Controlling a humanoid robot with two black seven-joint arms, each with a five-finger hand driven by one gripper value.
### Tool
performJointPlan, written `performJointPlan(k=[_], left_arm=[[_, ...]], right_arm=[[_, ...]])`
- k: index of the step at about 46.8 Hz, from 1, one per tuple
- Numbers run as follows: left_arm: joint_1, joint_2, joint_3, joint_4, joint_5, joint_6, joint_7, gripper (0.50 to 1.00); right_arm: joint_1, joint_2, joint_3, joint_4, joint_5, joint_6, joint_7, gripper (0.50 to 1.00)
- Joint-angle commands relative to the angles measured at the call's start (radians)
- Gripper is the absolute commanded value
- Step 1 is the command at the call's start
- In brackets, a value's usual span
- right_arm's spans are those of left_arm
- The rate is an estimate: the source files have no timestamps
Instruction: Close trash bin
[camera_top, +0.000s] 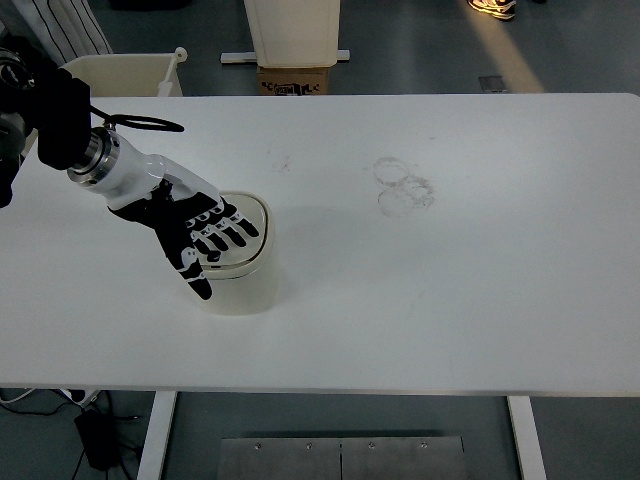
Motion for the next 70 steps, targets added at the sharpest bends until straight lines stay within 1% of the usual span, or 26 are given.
performJointPlan(k=[1, 25, 47, 58, 59, 70], left_arm=[[0.001, 0.0, 0.0, 0.0, 0.0, 0.0, 0.0, 1.0], [0.022, 0.002, 0.0, 0.0, 0.001, 0.003, 0.0, 1.0], [0.004, 0.018, -0.015, 0.009, 0.0, 0.0, -0.002, 1.0], [-0.005, 0.023, -0.066, 0.043, -0.002, 0.0, -0.002, 1.0], [-0.005, 0.029, -0.098, 0.06, -0.002, 0.0, -0.002, 1.0], [0.004, 0.028, -0.21, 0.149, -0.005, 0.003, -0.003, 1.0]], right_arm=[[0.0, 0.0, 0.0, 0.0, 0.0, -0.001, 0.0, 0.991], [0.0, 0.0, 0.0, 0.0, 0.0, -0.001, 0.0, 0.991], [0.0, 0.0, 0.0, 0.0, 0.0, -0.001, 0.0, 0.991], [0.0, 0.0, 0.0, 0.0, 0.0, -0.001, 0.0, 0.991], [0.0, 0.0, 0.0, 0.0, 0.0, -0.001, 0.0, 0.991], [-0.002, 0.0, 0.0, -0.002, -0.001, 0.001, 0.002, 0.991]])
